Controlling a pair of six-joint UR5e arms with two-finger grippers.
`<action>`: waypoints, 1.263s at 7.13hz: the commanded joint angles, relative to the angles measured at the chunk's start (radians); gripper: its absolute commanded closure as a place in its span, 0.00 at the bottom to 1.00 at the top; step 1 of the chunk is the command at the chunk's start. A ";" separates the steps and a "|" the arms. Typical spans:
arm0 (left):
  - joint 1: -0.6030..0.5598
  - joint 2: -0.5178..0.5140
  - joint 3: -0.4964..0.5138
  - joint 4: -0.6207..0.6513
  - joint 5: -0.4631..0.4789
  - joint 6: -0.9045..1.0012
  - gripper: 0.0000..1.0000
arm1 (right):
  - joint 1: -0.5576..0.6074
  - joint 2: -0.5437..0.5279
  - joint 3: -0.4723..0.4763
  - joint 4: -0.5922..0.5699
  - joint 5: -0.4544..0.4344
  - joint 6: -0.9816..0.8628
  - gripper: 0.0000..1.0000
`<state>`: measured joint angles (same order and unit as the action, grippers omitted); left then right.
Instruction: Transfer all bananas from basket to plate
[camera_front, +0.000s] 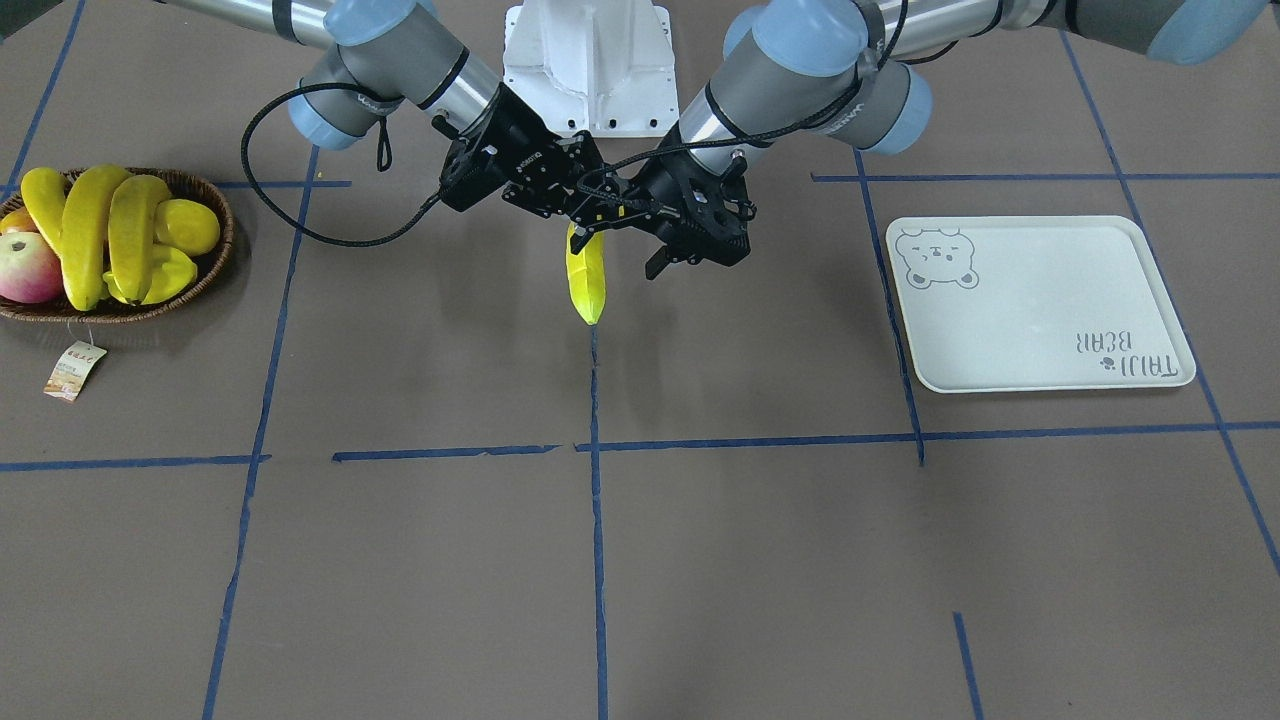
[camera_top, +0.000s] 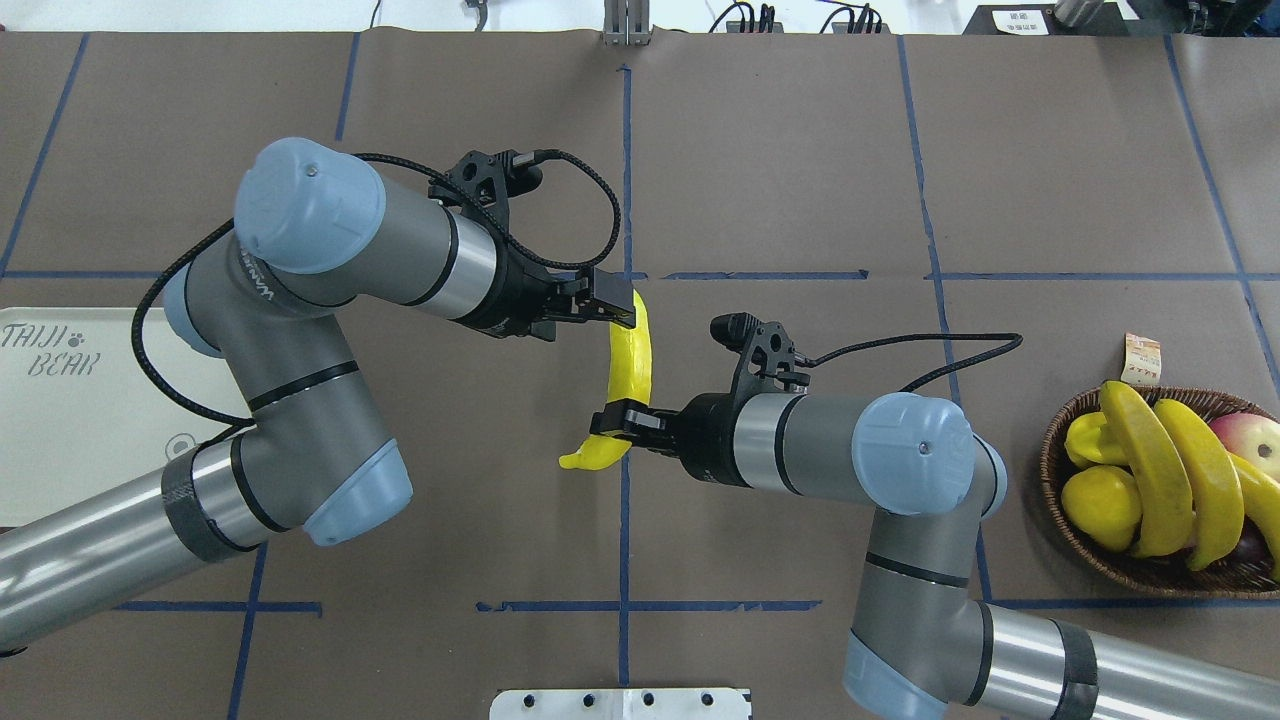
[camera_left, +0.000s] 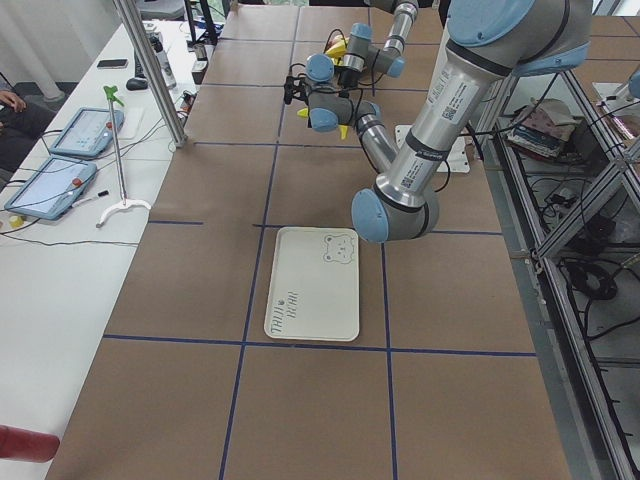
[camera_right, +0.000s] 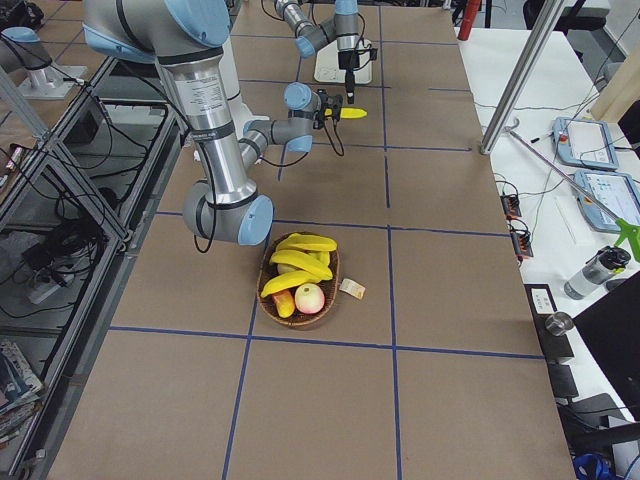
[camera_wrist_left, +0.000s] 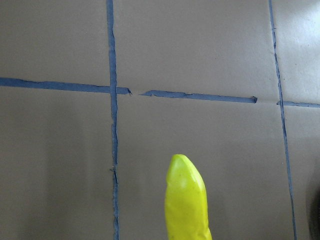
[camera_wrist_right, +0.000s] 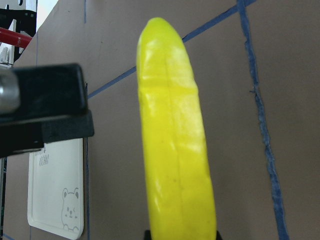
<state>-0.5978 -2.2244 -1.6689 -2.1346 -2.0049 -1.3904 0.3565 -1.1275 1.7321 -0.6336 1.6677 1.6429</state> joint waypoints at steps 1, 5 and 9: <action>0.019 -0.015 0.029 -0.004 0.023 -0.015 0.03 | -0.001 0.003 0.001 0.003 0.000 0.000 0.81; 0.061 -0.015 0.032 -0.031 0.078 -0.045 0.51 | -0.001 0.008 0.001 0.003 0.000 -0.002 0.80; 0.061 -0.014 0.032 -0.047 0.078 -0.079 0.75 | -0.001 0.008 0.001 0.005 0.000 -0.002 0.78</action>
<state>-0.5369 -2.2391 -1.6369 -2.1789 -1.9267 -1.4681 0.3559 -1.1198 1.7331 -0.6292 1.6674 1.6414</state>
